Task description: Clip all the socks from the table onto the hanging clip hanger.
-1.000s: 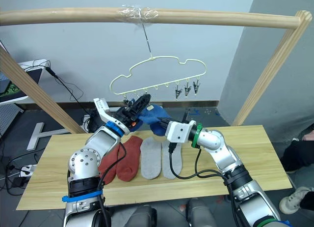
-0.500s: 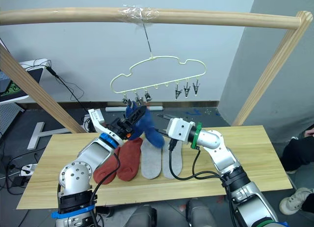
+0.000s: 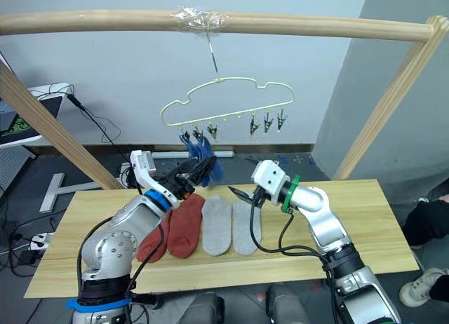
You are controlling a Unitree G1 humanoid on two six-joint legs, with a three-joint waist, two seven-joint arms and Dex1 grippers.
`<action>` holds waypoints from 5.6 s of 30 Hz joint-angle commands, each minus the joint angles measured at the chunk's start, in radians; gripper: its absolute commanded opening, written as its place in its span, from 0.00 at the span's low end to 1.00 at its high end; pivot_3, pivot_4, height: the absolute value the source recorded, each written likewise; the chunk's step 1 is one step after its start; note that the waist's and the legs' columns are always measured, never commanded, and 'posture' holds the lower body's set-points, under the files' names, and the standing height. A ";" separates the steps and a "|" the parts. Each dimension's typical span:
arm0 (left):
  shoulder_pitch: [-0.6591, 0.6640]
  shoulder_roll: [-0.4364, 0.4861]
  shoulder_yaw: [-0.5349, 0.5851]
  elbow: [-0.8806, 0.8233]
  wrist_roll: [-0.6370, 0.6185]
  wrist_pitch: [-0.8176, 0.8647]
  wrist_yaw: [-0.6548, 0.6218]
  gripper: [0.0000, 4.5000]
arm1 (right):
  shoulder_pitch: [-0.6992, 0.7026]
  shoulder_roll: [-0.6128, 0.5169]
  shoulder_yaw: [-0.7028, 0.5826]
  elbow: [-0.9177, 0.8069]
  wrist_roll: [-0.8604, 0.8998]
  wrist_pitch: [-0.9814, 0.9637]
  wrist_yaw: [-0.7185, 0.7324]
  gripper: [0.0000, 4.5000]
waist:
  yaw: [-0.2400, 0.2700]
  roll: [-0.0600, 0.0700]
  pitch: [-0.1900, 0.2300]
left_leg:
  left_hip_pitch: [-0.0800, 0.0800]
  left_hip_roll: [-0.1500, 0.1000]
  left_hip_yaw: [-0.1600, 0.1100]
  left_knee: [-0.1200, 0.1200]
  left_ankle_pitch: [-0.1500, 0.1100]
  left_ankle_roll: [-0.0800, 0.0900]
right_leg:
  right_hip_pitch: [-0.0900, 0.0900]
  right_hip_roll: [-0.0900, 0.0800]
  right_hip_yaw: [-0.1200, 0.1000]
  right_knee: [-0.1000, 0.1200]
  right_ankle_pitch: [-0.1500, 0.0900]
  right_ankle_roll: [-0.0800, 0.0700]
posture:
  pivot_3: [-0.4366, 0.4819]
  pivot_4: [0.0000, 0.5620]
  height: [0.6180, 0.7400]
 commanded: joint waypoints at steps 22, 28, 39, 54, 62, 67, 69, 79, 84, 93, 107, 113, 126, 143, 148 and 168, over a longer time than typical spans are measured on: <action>-0.120 -0.085 -0.127 0.235 0.447 -0.396 0.009 0.49 | -0.040 -0.035 -0.204 -0.238 0.234 0.239 -0.027 1.00 | 0.003 0.001 0.001 | -0.008 0.000 -0.003 0.000 0.000 0.001 | -0.002 0.000 -0.003 -0.007 0.001 0.001 | 0.49 0.33 1.00; -0.167 -0.103 -0.119 0.309 0.467 -0.440 0.003 0.49 | -0.053 -0.032 -0.207 -0.256 0.236 0.253 -0.043 1.00 | 0.003 0.001 0.001 | -0.008 0.000 -0.003 0.000 0.000 0.001 | -0.002 0.000 -0.004 -0.007 0.001 0.001 | 0.48 0.33 1.00; -0.253 -0.107 -0.102 0.400 0.480 -0.481 -0.006 0.49 | -0.076 -0.038 -0.209 -0.258 0.244 0.264 -0.055 1.00 | 0.002 0.001 0.001 | -0.008 0.000 -0.003 0.000 0.000 0.001 | -0.002 0.000 -0.004 -0.007 0.002 0.001 | 0.47 0.33 1.00; -0.282 -0.112 -0.117 0.433 0.503 -0.516 -0.041 0.49 | -0.072 -0.039 -0.208 -0.272 0.251 0.273 -0.063 1.00 | 0.002 0.001 0.001 | -0.008 0.000 -0.003 0.000 0.000 0.001 | -0.002 0.000 -0.004 -0.007 0.004 -0.003 | 0.47 0.33 1.00; -0.293 -0.117 -0.123 0.450 0.519 -0.524 -0.043 0.49 | -0.073 -0.037 -0.209 -0.270 0.255 0.277 -0.063 1.00 | 0.002 0.001 0.001 | -0.008 0.000 -0.003 0.001 0.000 0.001 | -0.002 0.000 -0.004 -0.006 0.004 -0.003 | 0.47 0.33 1.00; -0.298 -0.116 -0.129 0.466 0.546 -0.530 -0.040 0.49 | -0.070 -0.037 -0.209 -0.273 0.256 0.281 -0.065 1.00 | 0.002 0.001 0.001 | -0.008 0.000 -0.003 0.001 0.000 0.001 | -0.002 0.000 -0.004 -0.006 0.004 -0.003 | 0.46 0.33 1.00; -0.302 -0.114 -0.128 0.473 0.560 -0.531 -0.034 0.49 | -0.070 -0.037 -0.210 -0.275 0.257 0.283 -0.066 1.00 | 0.002 0.001 0.001 | -0.008 0.000 -0.003 0.001 0.000 0.001 | -0.002 0.000 -0.004 -0.006 0.004 -0.003 | 0.46 0.32 1.00; -0.311 -0.097 -0.127 0.507 0.599 -0.562 -0.032 0.49 | -0.067 -0.037 -0.212 -0.279 0.257 0.287 -0.071 1.00 | 0.002 0.001 0.001 | -0.008 0.000 -0.003 0.001 0.000 0.001 | -0.002 0.000 -0.004 -0.006 0.005 -0.003 | 0.46 0.33 1.00; -0.321 -0.098 -0.128 0.529 0.620 -0.586 -0.032 0.49 | -0.063 -0.039 -0.213 -0.283 0.258 0.291 -0.073 1.00 | 0.002 0.001 0.001 | -0.008 0.000 -0.003 0.001 0.000 0.001 | -0.002 0.000 -0.004 -0.006 0.005 -0.003 | 0.45 0.34 1.00; -0.341 -0.100 -0.118 0.562 0.633 -0.610 -0.019 0.49 | -0.061 -0.041 -0.215 -0.284 0.259 0.292 -0.073 1.00 | 0.001 0.001 0.001 | -0.008 0.000 -0.003 0.001 0.000 0.001 | -0.002 0.000 -0.004 -0.005 0.005 -0.003 | 0.45 0.34 1.00; -0.348 -0.095 -0.116 0.574 0.642 -0.636 -0.003 0.36 | -0.060 -0.040 -0.217 -0.284 0.259 0.294 -0.076 1.00 | -0.006 0.001 0.001 | -0.008 0.000 -0.003 0.001 0.000 0.001 | -0.002 0.000 -0.004 -0.005 0.005 -0.003 | 0.45 0.35 1.00; -0.348 -0.095 -0.113 0.576 0.639 -0.632 -0.008 0.05 | -0.059 -0.039 -0.219 -0.284 0.260 0.296 -0.078 1.00 | -0.006 0.001 0.001 | -0.008 0.000 -0.003 0.001 0.000 0.001 | -0.002 0.000 -0.004 -0.005 0.005 -0.003 | 0.45 0.36 1.00; -0.320 -0.103 -0.067 0.528 0.560 -0.551 -0.022 0.00 | -0.008 -0.055 -0.122 -0.267 0.179 0.351 -0.086 1.00 | -0.007 0.001 0.001 | -0.007 0.000 -0.003 0.001 0.000 0.001 | -0.002 0.000 -0.004 -0.004 0.005 -0.003 | 0.46 0.36 1.00; -0.204 -0.046 -0.034 0.322 0.463 -0.378 -0.069 0.00 | -0.003 0.145 0.087 0.286 -0.061 0.329 -0.230 1.00 | -0.011 0.001 0.001 | -0.001 0.000 -0.002 0.002 0.000 0.000 | -0.002 0.001 -0.002 0.004 0.002 0.001 | 0.52 0.36 1.00; -0.189 -0.042 -0.038 0.302 0.478 -0.373 -0.057 0.00 | -0.042 0.191 0.072 0.415 -0.076 0.272 -0.232 1.00 | -0.010 0.001 0.001 | -0.001 -0.001 0.001 0.002 0.000 0.000 | -0.002 0.001 -0.001 0.004 0.001 0.001 | 0.54 0.36 1.00; -0.173 -0.030 -0.044 0.275 0.488 -0.353 -0.048 0.00 | -0.022 0.182 0.140 0.565 -0.208 0.214 -0.176 0.46 | -0.008 0.002 0.000 | 0.002 0.001 0.001 0.002 0.000 0.000 | -0.001 0.001 0.000 0.006 0.001 0.002 | 0.57 0.33 1.00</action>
